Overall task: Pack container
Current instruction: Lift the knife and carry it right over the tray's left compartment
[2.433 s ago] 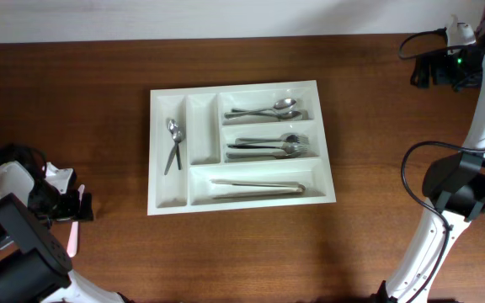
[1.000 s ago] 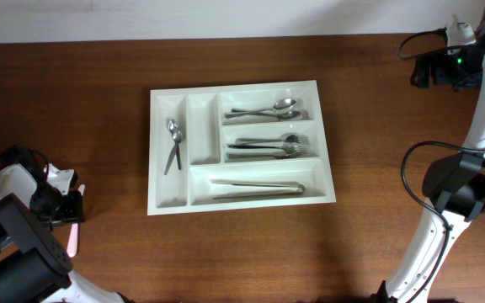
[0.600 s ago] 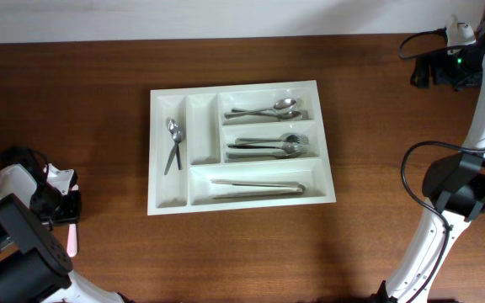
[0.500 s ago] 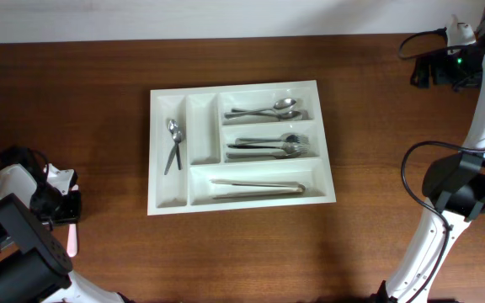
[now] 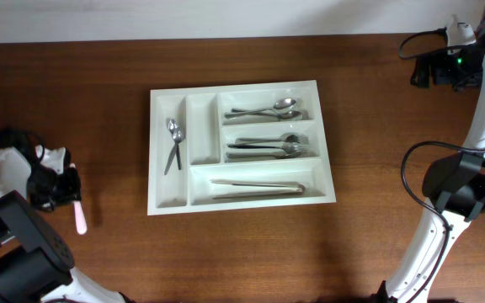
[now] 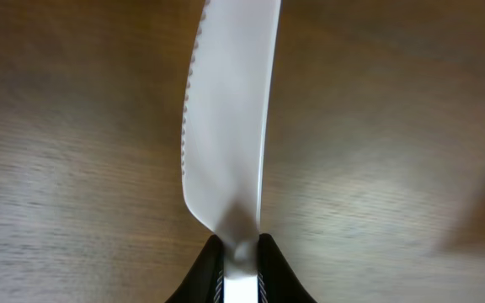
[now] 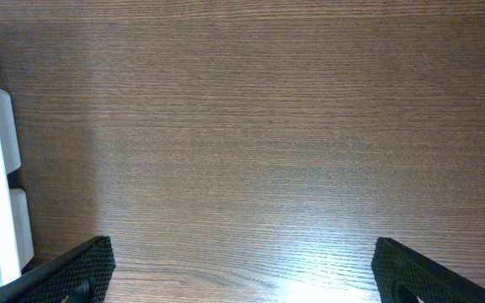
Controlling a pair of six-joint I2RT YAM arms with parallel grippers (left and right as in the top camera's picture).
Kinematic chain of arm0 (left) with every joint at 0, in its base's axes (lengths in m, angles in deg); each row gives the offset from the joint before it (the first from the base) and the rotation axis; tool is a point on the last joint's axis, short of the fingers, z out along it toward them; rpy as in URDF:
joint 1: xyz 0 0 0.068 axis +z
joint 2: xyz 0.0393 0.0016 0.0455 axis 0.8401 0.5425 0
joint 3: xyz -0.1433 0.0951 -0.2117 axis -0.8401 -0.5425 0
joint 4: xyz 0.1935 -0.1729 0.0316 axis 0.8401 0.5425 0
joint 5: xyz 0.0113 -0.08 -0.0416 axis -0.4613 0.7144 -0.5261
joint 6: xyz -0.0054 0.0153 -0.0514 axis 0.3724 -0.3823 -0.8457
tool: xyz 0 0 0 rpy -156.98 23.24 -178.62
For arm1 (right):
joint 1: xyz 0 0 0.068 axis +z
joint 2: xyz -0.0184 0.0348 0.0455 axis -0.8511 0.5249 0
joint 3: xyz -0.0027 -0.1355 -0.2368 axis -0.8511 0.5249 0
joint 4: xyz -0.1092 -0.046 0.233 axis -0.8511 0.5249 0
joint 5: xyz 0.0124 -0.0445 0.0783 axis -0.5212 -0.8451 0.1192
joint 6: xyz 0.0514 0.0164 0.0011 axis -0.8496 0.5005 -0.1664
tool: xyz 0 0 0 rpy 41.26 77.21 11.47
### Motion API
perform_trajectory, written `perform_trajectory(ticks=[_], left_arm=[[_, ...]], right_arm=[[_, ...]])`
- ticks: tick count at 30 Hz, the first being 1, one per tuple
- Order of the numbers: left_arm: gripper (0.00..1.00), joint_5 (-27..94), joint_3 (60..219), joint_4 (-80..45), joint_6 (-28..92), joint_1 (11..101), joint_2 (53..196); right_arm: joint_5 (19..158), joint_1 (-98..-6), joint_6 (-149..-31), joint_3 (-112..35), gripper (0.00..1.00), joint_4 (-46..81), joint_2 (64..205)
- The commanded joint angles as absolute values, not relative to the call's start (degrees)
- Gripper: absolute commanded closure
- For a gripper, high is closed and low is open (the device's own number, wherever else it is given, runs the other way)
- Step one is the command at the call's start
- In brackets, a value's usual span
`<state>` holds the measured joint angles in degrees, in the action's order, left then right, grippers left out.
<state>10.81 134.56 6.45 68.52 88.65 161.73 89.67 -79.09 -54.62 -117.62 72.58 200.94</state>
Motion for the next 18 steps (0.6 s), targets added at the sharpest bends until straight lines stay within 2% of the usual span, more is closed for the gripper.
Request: perform_trajectory(ticks=[1,5,11,18], left_arm=[[0.98,13.0,139.3,9.1,65.0,86.8,162.1],[0.98,13.3,145.4,13.2,60.7,84.6,162.1],[0.99,22.8,154.4,19.5,60.1,79.2,162.1],[0.98,24.7,160.4,20.0,58.4,69.2,162.1]], right_arm=[[89.6,-79.4,-54.7,-117.3,0.01,72.4,200.1],[89.6,-79.4,-54.7,-117.3,0.01,72.4,200.1],[89.6,-79.4,-54.7,-117.3,0.01,72.4,200.1],[89.6,-79.4,-54.7,-117.3,0.01,72.4,200.1]])
